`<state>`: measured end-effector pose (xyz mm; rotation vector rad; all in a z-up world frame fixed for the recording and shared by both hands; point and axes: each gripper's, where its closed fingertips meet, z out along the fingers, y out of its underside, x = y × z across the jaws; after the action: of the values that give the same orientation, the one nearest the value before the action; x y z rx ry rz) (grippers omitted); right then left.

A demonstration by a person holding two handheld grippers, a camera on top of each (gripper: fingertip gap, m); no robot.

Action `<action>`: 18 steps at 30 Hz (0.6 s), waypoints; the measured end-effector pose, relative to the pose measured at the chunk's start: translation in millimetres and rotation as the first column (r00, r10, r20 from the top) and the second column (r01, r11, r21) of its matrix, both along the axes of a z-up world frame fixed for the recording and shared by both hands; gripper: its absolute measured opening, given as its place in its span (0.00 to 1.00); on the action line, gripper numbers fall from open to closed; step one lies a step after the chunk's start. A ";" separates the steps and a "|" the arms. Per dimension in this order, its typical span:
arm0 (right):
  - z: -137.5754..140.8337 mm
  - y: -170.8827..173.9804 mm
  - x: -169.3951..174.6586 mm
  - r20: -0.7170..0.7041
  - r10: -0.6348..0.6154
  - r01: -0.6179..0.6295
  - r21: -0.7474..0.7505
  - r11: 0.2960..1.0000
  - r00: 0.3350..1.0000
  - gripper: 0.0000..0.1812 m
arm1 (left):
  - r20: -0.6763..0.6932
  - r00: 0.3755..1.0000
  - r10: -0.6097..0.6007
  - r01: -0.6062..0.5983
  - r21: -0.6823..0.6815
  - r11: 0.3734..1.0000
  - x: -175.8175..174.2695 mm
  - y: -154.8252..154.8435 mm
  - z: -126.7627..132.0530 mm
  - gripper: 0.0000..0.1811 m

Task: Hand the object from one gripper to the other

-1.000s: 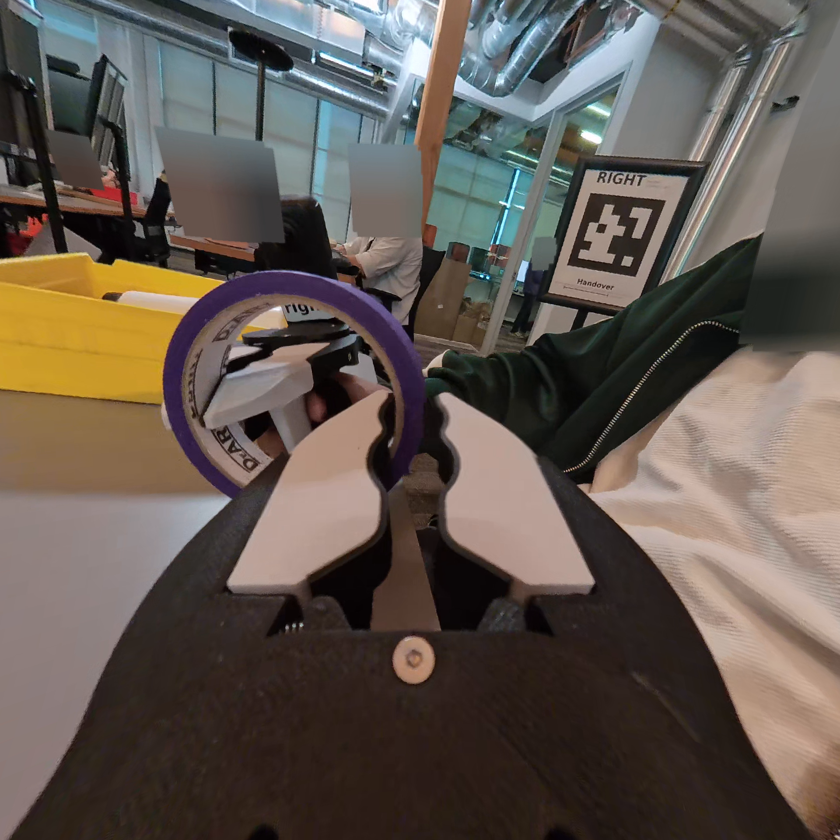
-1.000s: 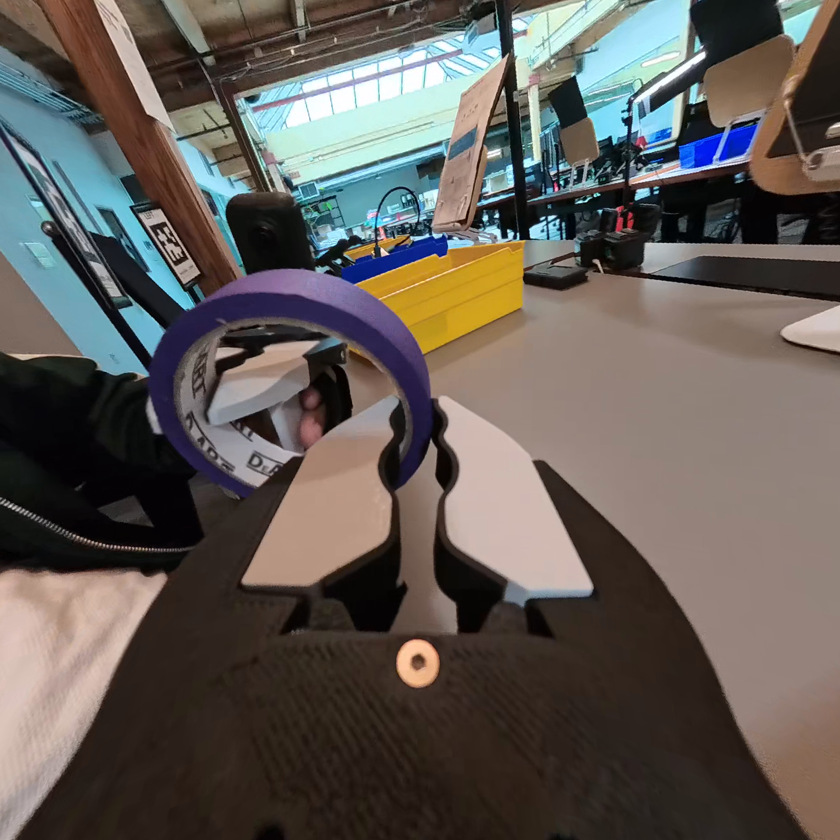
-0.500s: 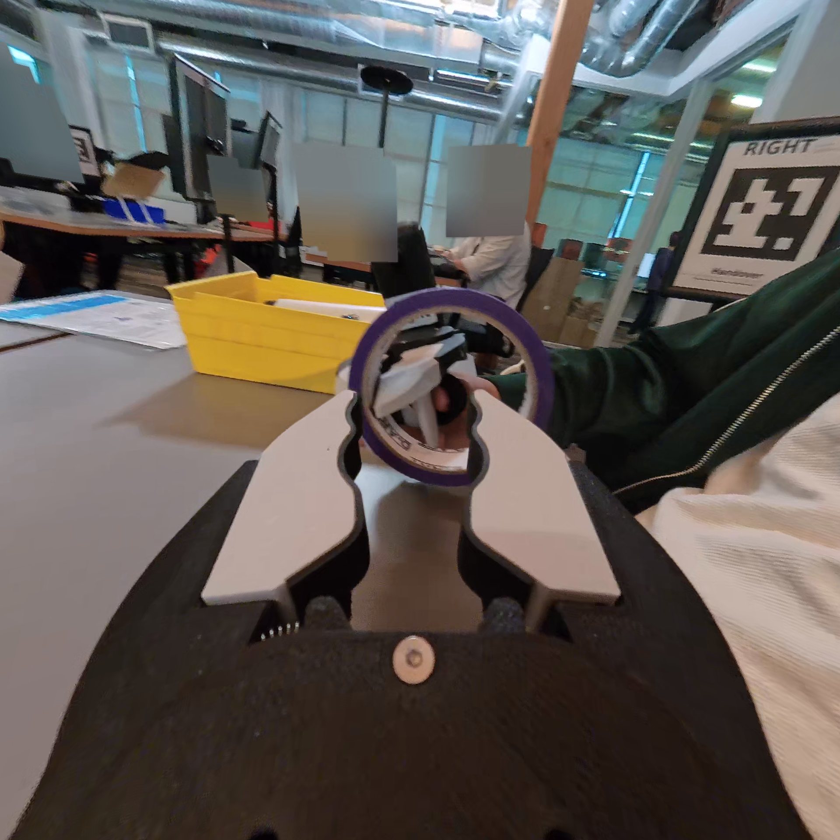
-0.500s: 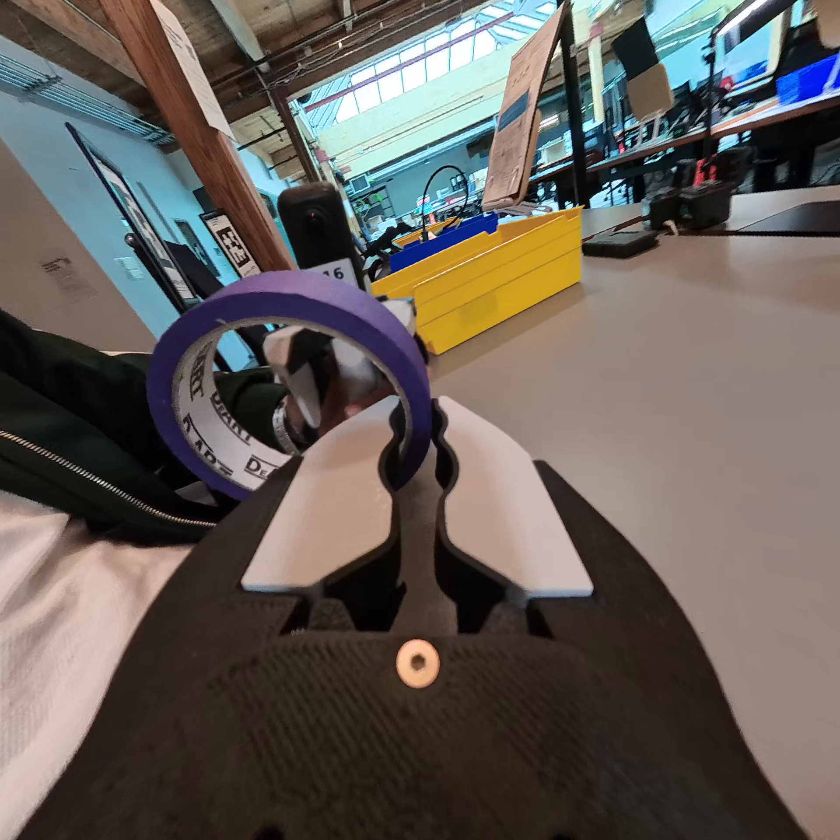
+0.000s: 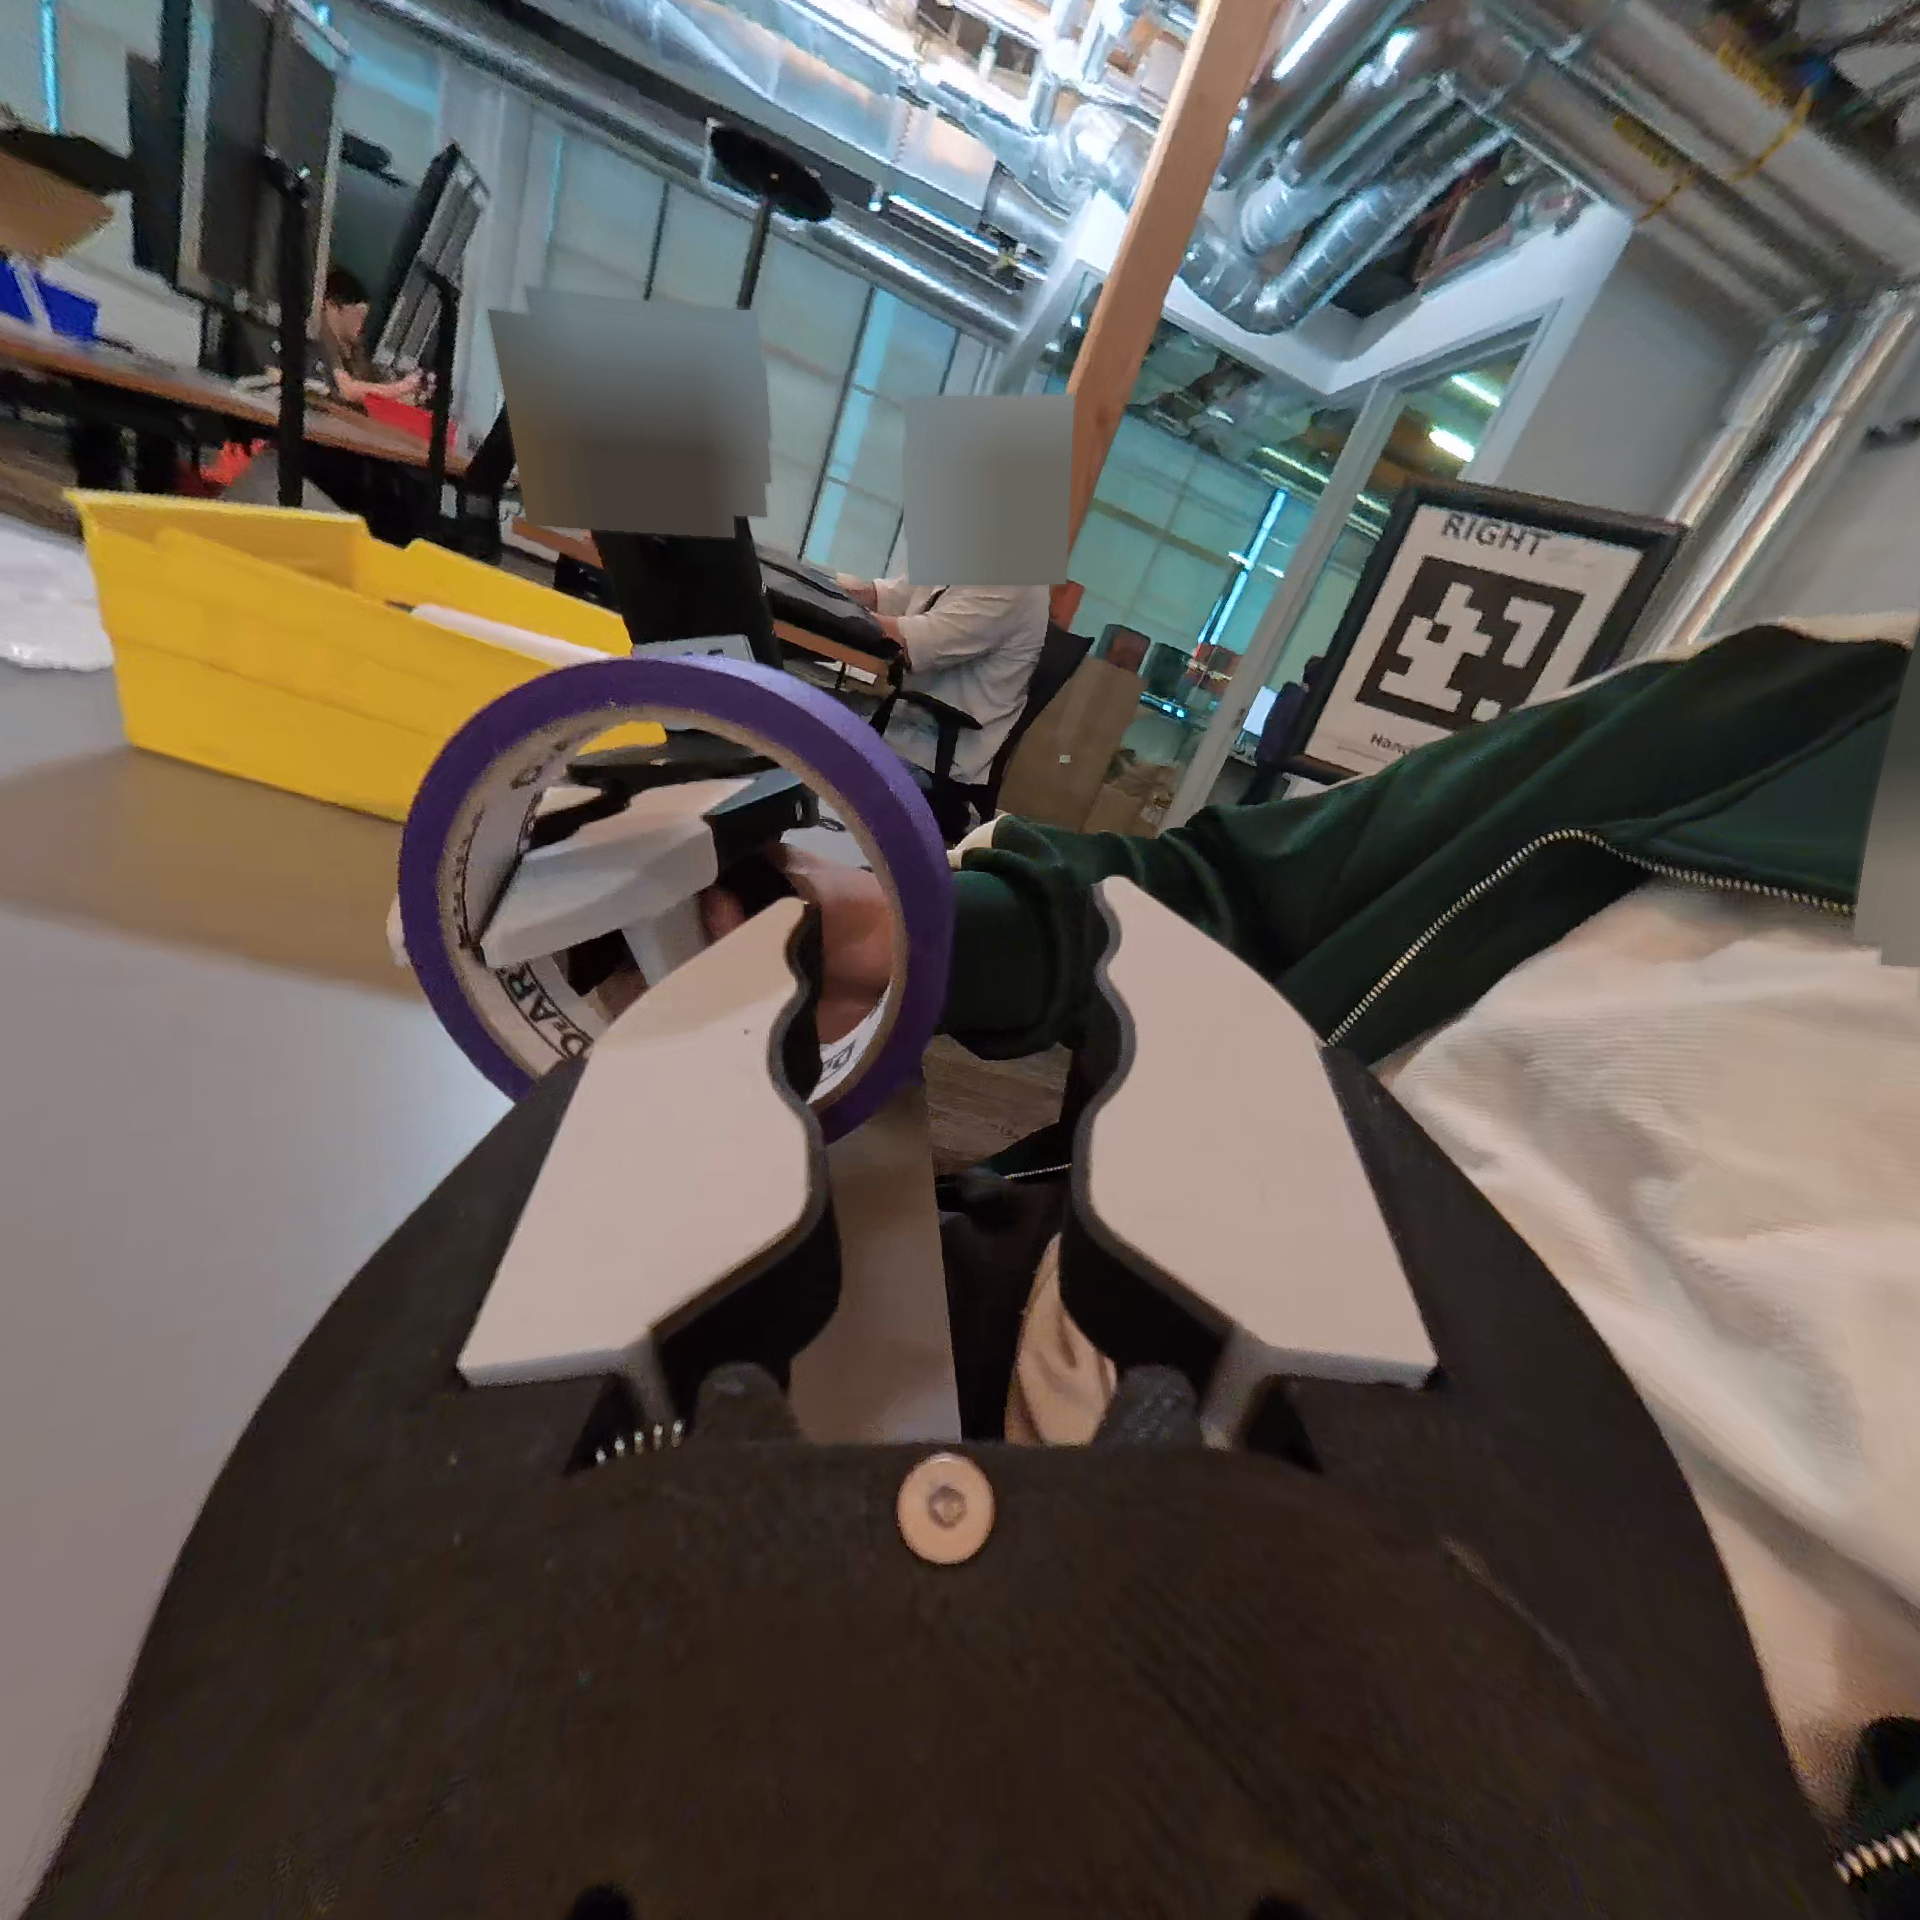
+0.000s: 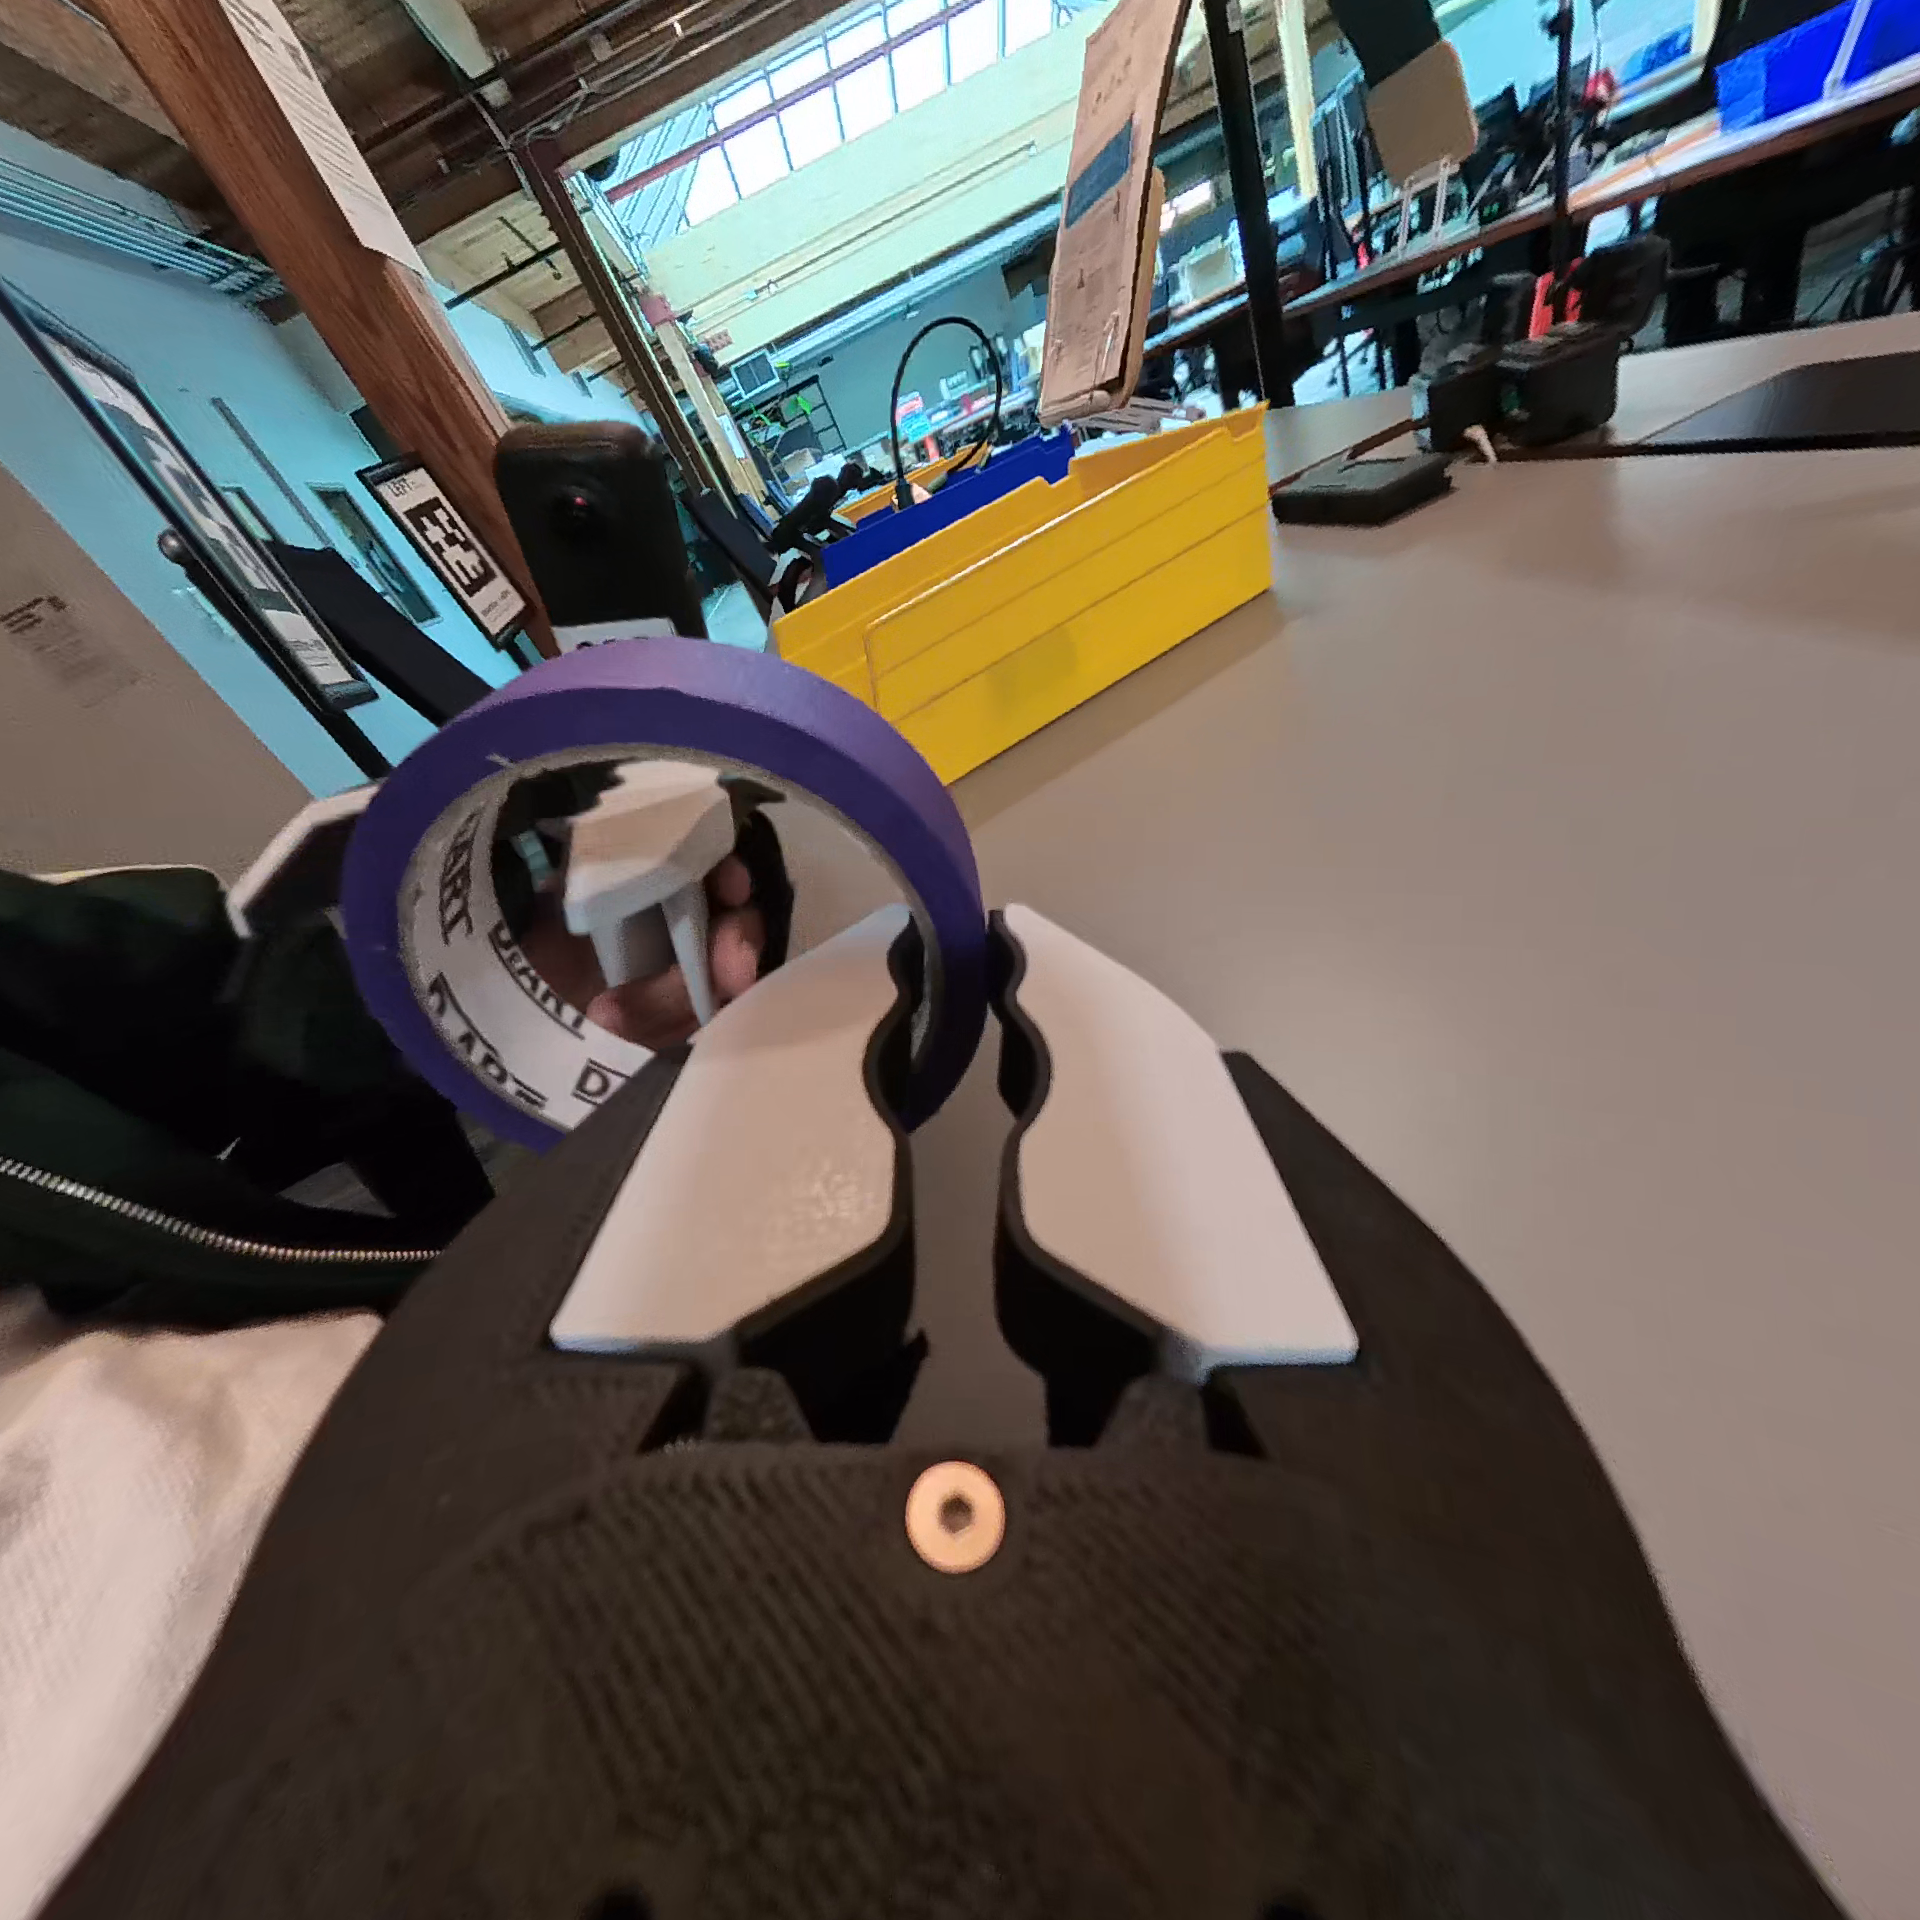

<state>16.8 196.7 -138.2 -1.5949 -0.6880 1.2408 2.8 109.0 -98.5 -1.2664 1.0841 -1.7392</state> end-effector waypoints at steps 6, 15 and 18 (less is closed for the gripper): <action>0.9 -3.4 -19.3 -0.014 0.081 -0.081 -0.009 0.997 0.997 0.06 | -0.078 0.995 0.054 -0.053 0.021 0.998 -0.4 1.6 -19.9 0.18; 8.9 2.8 -17.5 -0.076 0.030 -0.031 -0.012 0.999 0.997 0.17 | -0.077 0.984 0.161 -0.138 0.247 0.959 -4.5 -1.9 -9.3 0.06; 16.2 17.2 -3.9 -0.163 -0.071 0.063 -0.051 0.997 0.984 0.36 | -0.048 0.978 0.201 -0.186 0.225 0.957 -11.8 8.6 -5.2 0.06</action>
<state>12.9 213.8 -122.0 -1.5200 -0.5014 1.3294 -9.0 117.6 -103.7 -1.2570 1.1186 -1.3975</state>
